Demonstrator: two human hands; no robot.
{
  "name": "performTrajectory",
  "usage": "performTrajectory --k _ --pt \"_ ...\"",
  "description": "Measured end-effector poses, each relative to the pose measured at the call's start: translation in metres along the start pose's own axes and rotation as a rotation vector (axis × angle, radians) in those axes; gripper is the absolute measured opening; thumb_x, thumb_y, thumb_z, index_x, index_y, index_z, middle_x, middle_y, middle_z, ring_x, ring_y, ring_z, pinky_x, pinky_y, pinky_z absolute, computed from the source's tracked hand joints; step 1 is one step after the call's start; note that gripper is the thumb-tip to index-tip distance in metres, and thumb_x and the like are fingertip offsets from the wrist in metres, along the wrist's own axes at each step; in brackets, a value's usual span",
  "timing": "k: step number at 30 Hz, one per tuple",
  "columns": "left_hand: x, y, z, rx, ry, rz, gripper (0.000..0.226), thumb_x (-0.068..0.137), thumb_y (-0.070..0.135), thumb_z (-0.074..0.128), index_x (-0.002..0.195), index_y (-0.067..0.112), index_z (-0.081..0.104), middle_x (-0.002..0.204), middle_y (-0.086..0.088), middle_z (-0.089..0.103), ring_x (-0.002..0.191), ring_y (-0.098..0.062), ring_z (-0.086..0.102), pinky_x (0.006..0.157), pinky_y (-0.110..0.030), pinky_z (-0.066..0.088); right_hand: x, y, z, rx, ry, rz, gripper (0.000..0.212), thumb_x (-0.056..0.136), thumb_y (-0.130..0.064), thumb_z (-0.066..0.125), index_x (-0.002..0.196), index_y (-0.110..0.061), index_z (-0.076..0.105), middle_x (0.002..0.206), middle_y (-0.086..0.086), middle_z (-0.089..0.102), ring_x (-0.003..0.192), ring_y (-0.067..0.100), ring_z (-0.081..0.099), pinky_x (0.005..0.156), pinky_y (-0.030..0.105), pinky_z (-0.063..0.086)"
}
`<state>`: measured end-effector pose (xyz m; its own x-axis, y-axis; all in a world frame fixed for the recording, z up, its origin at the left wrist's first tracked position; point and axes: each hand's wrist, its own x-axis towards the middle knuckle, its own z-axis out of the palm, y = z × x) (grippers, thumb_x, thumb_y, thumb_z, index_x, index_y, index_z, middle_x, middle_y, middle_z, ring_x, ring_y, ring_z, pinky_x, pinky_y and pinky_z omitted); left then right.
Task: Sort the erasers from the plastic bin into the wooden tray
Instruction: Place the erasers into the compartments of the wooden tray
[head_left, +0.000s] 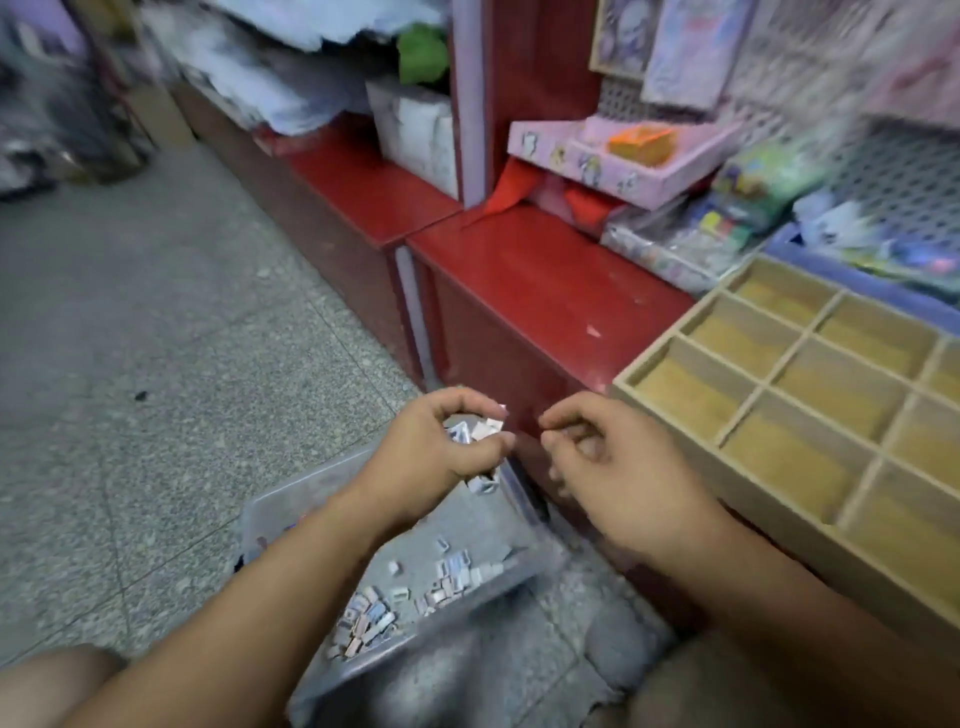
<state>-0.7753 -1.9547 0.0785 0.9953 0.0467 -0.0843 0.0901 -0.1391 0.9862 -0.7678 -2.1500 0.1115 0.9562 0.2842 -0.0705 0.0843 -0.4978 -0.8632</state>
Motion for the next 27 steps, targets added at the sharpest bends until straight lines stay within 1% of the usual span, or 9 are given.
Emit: performTrajectory --k 2,5,7,10,13,17,19,23,27 --pt "0.004 0.036 0.030 0.015 -0.073 0.074 0.017 0.078 0.013 0.086 0.088 0.019 0.075 0.090 -0.002 0.070 0.068 -0.006 0.061 0.063 -0.022 0.051 -0.020 -0.001 -0.039 0.163 0.093 0.034 0.013 0.095 -0.017 0.064 0.091 -0.029 0.069 0.080 0.000 0.071 0.071 0.016 0.072 0.067 0.037 0.060" --pt "0.014 0.077 0.083 0.037 -0.187 0.131 0.021 0.071 0.031 0.086 0.088 0.025 0.075 0.095 -0.007 0.071 0.080 -0.009 0.063 0.074 -0.031 0.051 -0.039 0.008 -0.097 0.347 0.208 0.126 0.014 0.097 -0.005 0.062 0.092 -0.016 0.070 0.082 0.016 0.071 0.066 0.018 0.072 0.063 0.032 0.061" --pt "0.020 0.094 0.121 -0.003 -0.272 0.132 0.017 0.075 0.022 0.087 0.086 0.024 0.075 0.087 0.002 0.069 0.075 -0.008 0.061 0.072 -0.028 0.050 -0.047 0.017 -0.132 0.461 0.268 0.185 0.007 0.098 -0.006 0.062 0.095 -0.009 0.068 0.086 0.020 0.070 0.064 0.019 0.070 0.062 0.031 0.061" --pt "0.028 0.109 0.175 0.029 -0.376 0.149 0.019 0.080 0.010 0.084 0.088 0.022 0.073 0.082 0.009 0.067 0.069 -0.002 0.059 0.067 -0.020 0.047 -0.050 0.031 -0.177 0.578 0.307 0.285 0.004 0.098 -0.009 0.064 0.097 -0.007 0.067 0.091 0.022 0.072 0.069 0.022 0.069 0.062 0.030 0.063" --pt "0.035 0.113 0.211 0.035 -0.432 0.140 0.021 0.078 0.011 0.086 0.094 0.016 0.073 0.087 0.006 0.068 0.073 -0.001 0.061 0.071 -0.019 0.048 -0.050 0.039 -0.205 0.608 0.271 0.352 0.011 0.096 -0.017 0.068 0.102 -0.007 0.067 0.084 0.016 0.072 0.071 0.023 0.068 0.069 0.035 0.062" --pt "0.047 0.107 0.240 -0.024 -0.442 0.128 0.022 0.081 0.001 0.082 0.100 0.005 0.072 0.094 -0.002 0.070 0.078 -0.010 0.062 0.075 -0.023 0.053 -0.044 0.055 -0.220 0.577 0.218 0.470 0.022 0.090 -0.026 0.075 0.103 -0.010 0.066 0.082 0.011 0.071 0.068 0.019 0.067 0.064 0.032 0.063" --pt "0.053 0.102 0.248 -0.068 -0.456 0.121 0.021 0.082 -0.005 0.078 0.100 0.003 0.070 0.092 -0.002 0.070 0.078 -0.010 0.063 0.073 -0.021 0.053 -0.039 0.064 -0.222 0.622 0.240 0.477 0.022 0.089 -0.024 0.076 0.102 -0.010 0.065 0.077 0.009 0.071 0.062 0.015 0.067 0.059 0.028 0.060" --pt "0.068 0.093 0.261 -0.142 -0.532 0.116 0.025 0.082 -0.009 0.076 0.096 0.012 0.072 0.089 0.000 0.073 0.078 -0.008 0.065 0.074 -0.021 0.055 -0.034 0.081 -0.225 0.726 0.349 0.442 0.024 0.088 -0.017 0.075 0.108 -0.009 0.063 0.074 0.009 0.070 0.061 0.014 0.063 0.056 0.024 0.057" --pt "0.081 0.085 0.277 -0.223 -0.569 0.088 0.030 0.082 -0.014 0.072 0.109 -0.001 0.068 0.093 -0.011 0.071 0.078 -0.012 0.066 0.073 -0.023 0.055 -0.032 0.096 -0.223 0.716 0.437 0.383 0.021 0.091 -0.007 0.072 0.111 -0.007 0.065 0.073 0.013 0.070 0.059 0.016 0.062 0.056 0.024 0.057"
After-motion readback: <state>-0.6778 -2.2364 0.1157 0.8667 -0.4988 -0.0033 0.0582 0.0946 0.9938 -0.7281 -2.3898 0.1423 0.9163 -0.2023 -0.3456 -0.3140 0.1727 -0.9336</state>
